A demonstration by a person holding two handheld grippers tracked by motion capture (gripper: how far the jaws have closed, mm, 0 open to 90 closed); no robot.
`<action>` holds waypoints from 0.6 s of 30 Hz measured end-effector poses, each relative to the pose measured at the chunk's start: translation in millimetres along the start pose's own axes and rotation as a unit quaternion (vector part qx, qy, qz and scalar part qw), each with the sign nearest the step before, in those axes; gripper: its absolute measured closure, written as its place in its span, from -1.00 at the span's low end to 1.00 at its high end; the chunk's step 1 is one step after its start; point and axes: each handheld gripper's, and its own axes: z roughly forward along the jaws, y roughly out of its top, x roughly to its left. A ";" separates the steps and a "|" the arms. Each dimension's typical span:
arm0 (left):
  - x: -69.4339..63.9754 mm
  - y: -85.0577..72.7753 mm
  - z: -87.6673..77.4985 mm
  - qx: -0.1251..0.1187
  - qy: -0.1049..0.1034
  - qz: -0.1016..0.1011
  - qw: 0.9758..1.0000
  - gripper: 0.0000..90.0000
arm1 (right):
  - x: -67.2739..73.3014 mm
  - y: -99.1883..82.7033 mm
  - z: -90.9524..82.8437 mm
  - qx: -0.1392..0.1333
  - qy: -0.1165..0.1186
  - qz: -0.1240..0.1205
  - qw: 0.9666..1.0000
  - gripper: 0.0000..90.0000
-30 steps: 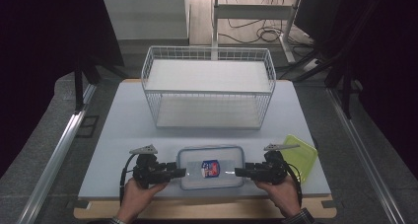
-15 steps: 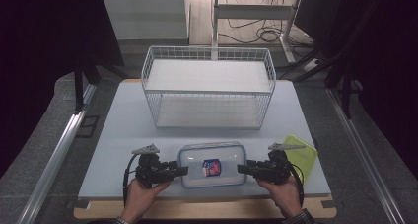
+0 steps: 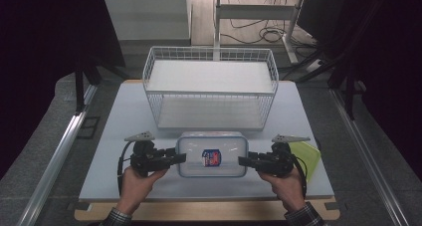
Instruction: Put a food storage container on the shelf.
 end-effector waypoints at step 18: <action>0.5 43.5 -14.8 -0.021 -0.002 0.014 1.000 0.14 | 9.6 50.8 -4.5 -0.011 -0.002 -0.027 1.000 0.17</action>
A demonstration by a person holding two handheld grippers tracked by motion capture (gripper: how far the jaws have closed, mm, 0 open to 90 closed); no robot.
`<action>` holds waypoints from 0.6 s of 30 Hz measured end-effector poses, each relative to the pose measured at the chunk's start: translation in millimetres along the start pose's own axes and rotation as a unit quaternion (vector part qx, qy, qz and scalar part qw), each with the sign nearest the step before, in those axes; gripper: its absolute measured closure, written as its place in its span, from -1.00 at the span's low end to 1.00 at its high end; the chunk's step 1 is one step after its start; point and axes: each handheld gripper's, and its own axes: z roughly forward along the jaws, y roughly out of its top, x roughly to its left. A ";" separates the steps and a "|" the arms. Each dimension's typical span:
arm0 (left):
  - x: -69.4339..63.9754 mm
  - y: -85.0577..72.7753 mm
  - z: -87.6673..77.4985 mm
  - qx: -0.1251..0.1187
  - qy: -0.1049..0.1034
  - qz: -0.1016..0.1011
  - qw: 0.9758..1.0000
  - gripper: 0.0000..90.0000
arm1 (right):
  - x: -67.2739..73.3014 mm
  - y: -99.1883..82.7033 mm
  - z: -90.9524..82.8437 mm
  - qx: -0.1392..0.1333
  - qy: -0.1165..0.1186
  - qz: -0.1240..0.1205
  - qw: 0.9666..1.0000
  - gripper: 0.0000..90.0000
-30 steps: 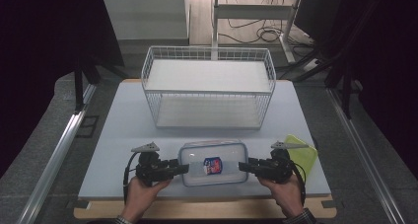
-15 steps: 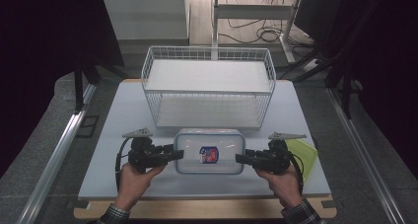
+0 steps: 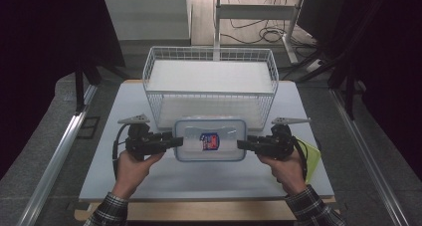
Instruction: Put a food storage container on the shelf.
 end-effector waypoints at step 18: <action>4.4 68.3 -15.9 -0.035 -0.010 0.011 0.999 0.17 | 2.3 74.4 -5.8 -0.023 0.005 -0.020 1.000 0.17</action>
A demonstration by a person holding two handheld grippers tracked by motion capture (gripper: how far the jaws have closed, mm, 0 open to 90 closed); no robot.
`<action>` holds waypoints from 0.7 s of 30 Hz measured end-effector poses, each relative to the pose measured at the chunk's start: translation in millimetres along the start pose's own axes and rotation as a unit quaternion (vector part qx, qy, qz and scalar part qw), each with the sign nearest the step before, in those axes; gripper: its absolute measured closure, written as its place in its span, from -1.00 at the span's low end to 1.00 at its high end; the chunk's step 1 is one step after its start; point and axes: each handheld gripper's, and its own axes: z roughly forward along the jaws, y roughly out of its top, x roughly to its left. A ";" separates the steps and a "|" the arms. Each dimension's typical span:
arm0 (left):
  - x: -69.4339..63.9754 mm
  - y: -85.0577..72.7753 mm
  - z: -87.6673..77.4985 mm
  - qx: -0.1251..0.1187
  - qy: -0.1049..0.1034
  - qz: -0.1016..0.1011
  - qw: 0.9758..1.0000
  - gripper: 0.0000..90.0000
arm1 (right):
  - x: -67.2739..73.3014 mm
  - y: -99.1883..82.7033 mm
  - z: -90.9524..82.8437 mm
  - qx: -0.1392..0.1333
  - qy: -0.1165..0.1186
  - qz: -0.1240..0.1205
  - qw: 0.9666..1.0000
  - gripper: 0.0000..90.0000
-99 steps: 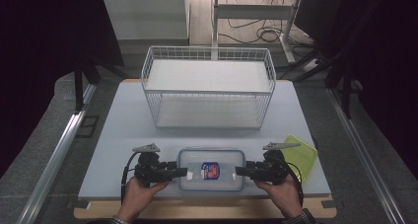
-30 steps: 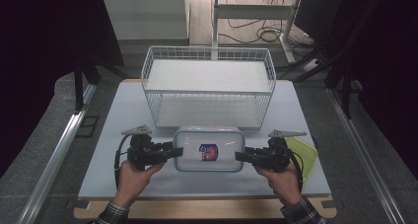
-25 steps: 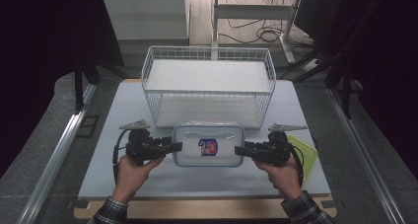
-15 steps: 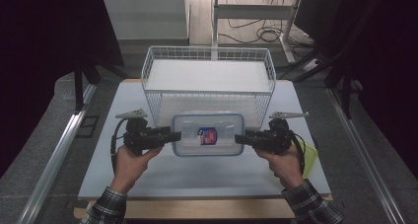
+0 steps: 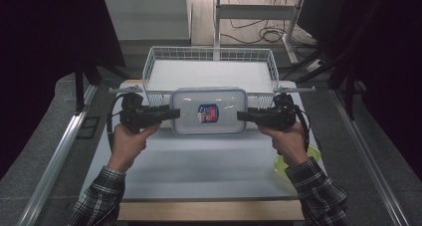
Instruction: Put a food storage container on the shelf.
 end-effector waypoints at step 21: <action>18.3 61.3 6.5 -0.008 -0.008 0.006 1.000 0.18 | -14.4 57.1 2.0 -0.018 -0.006 0.004 1.000 0.17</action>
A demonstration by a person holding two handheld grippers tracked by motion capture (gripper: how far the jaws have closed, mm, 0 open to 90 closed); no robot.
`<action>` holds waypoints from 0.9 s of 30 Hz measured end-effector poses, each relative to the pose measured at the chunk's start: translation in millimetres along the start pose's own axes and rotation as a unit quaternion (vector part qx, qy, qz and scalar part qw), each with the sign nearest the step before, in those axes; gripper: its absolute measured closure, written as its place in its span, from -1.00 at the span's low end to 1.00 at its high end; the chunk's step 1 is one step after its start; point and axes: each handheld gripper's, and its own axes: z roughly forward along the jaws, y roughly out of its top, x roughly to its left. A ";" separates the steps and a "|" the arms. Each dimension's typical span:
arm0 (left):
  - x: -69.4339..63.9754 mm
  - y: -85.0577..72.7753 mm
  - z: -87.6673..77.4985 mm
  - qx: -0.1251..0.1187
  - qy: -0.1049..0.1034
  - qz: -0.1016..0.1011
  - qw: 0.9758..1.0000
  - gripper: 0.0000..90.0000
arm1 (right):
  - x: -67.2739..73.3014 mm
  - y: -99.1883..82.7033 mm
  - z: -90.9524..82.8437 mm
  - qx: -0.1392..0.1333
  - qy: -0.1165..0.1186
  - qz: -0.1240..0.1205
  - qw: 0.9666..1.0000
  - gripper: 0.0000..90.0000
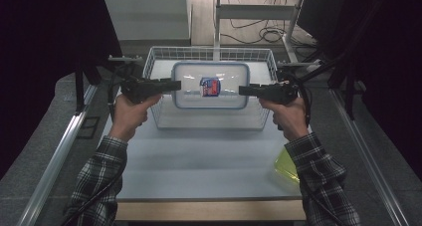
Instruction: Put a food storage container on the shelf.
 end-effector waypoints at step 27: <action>29.3 27.0 20.9 -0.008 0.024 -0.012 1.000 0.13 | -28.8 31.7 21.6 0.001 -0.012 0.025 1.000 0.15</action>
